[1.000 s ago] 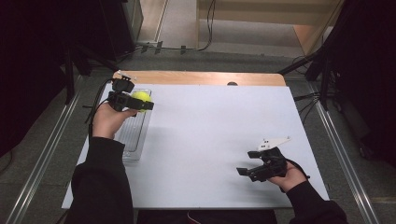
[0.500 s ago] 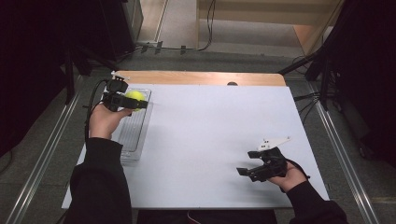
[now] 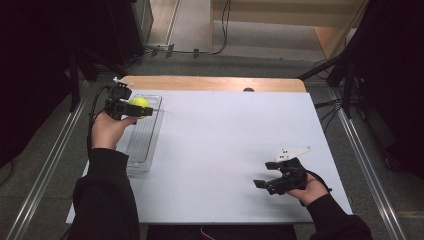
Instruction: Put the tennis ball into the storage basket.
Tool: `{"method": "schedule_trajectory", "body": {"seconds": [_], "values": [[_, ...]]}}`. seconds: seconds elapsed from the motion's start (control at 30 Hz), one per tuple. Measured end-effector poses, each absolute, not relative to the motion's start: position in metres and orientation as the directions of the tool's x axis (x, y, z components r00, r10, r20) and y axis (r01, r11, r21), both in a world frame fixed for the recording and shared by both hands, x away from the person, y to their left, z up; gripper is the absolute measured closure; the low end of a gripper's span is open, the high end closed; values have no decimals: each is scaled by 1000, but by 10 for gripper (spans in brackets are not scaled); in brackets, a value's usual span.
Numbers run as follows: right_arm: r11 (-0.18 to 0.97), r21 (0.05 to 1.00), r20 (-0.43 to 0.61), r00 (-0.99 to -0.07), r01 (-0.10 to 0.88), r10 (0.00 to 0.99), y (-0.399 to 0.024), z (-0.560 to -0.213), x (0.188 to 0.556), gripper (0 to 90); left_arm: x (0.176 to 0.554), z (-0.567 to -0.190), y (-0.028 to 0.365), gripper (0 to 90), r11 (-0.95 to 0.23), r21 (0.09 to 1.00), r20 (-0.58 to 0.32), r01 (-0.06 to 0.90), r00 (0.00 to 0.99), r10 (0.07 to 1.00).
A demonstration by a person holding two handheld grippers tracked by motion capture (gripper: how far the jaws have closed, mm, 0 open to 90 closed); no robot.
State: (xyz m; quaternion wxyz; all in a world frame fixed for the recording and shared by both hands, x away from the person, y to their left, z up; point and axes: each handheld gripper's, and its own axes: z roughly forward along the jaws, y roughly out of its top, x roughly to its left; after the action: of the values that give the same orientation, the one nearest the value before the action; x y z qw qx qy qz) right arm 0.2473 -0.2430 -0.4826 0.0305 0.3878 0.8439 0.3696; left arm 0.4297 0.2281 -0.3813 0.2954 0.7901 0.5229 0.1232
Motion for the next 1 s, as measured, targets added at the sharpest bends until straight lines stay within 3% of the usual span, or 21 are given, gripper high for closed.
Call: {"method": "schedule_trajectory", "body": {"seconds": [1.0], "values": [[427,648,235,-699,631,676,-243,-483,247,148,441,-417,232,263,-224,555,-132,801,351,927]]}}
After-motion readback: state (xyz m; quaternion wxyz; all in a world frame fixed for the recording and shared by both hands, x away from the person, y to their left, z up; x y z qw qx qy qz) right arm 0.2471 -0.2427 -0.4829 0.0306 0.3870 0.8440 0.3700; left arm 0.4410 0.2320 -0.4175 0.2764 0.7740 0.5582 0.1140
